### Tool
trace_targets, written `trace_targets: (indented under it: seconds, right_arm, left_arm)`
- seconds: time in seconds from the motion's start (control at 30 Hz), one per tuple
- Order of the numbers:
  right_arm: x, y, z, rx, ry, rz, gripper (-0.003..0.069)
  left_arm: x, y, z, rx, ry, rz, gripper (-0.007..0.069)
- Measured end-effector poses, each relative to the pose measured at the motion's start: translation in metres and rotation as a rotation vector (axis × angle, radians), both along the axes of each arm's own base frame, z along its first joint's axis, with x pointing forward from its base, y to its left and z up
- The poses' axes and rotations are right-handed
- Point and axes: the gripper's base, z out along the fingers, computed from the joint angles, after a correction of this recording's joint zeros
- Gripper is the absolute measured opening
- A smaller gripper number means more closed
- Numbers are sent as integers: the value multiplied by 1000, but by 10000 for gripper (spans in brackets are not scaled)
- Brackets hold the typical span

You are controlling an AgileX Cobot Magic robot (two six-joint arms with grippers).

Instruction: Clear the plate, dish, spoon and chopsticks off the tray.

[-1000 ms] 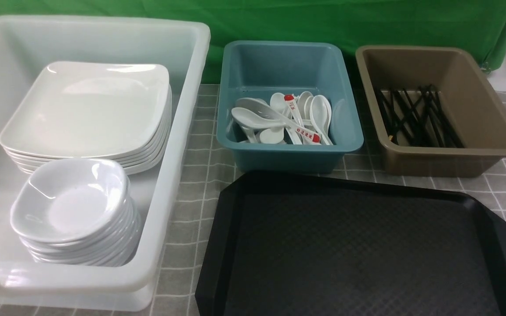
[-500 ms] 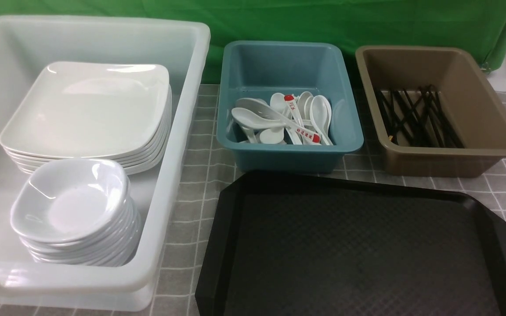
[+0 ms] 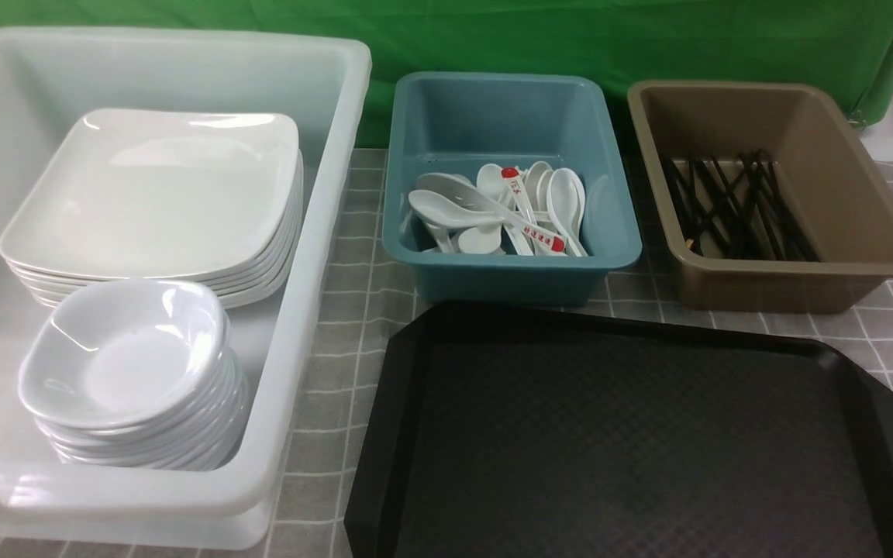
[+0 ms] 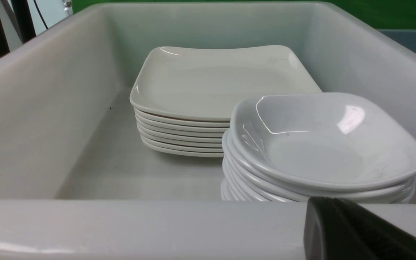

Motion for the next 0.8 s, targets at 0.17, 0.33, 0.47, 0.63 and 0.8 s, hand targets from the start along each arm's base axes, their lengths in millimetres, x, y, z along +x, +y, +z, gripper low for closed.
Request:
trace_targets:
  seconds: [0.17, 0.33, 0.47, 0.63, 0.8]
  right_arm:
    - [-1, 3, -1, -25, -4, 27, 235]
    - [0, 4, -4, -53, 19, 28, 235]
    - [1, 4, -13, -99, 111, 2, 235]
    - [13, -1, -56, -261, 360, -227, 235]
    - [23, -6, -102, -357, 501, -331, 237]
  left_arm:
    - [0, 0, 0, 0, 0, 0, 2]
    - [0, 0, 0, 2, 0, 0, 2]
    - [0, 0, 0, 3, 0, 0, 2]
    - [0, 0, 0, 6, 1, 0, 2]
    - [0, 0, 0, 6, 1, 0, 2]
